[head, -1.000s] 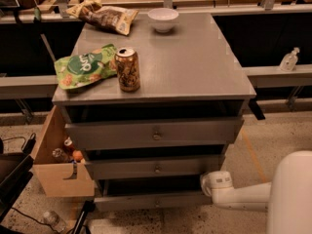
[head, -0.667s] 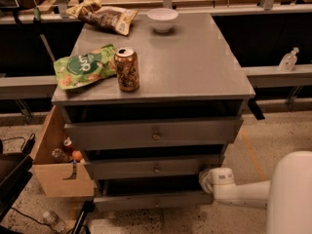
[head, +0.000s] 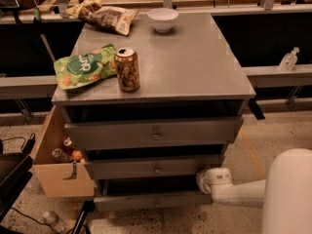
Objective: Open bottom drawer
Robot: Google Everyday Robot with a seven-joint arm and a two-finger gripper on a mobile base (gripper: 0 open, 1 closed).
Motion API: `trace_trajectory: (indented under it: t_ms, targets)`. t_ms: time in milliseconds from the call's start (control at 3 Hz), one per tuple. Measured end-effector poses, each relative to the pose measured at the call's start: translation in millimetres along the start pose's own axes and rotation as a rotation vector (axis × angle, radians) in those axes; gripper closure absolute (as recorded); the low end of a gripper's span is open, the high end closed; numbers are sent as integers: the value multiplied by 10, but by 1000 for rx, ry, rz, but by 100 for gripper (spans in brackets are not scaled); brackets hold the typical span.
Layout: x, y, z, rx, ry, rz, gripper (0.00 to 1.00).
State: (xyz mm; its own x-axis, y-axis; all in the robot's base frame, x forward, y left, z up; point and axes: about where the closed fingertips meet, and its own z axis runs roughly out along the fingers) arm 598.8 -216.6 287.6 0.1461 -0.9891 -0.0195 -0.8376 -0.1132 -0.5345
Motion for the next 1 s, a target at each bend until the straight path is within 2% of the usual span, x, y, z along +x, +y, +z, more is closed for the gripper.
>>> trace_trajectory:
  t_ms: [333,667,1000]
  targets:
    - [-197,244,294,-59,-67,15,100]
    - [-497,585,549,-118,-157,31,100]
    - [-600,717,610,-150,-179,38,100]
